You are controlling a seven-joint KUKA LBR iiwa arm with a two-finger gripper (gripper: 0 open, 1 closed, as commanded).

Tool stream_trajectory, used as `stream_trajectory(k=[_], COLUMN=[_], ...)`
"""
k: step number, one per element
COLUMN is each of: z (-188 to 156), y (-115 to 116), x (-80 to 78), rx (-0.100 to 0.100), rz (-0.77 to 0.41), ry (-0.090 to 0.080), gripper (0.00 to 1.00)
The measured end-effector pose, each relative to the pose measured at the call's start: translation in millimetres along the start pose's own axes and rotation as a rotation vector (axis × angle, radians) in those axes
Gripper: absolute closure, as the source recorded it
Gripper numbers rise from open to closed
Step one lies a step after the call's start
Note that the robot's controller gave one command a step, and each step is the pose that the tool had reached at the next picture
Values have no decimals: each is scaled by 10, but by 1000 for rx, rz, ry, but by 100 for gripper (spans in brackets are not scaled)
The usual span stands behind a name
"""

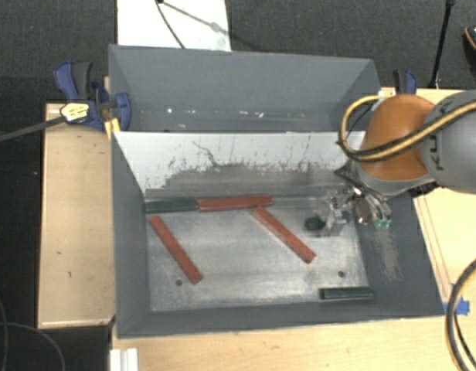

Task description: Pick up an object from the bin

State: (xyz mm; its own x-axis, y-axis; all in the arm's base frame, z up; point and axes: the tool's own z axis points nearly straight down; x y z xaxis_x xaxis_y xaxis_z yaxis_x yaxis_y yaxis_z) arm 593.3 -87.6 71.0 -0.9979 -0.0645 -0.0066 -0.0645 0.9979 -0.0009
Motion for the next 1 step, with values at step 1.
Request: stream_trajectory(k=[1], z=[-1512], y=[-37], x=[115], rx=[1], rz=[86], ry=[-5], gripper=[100])
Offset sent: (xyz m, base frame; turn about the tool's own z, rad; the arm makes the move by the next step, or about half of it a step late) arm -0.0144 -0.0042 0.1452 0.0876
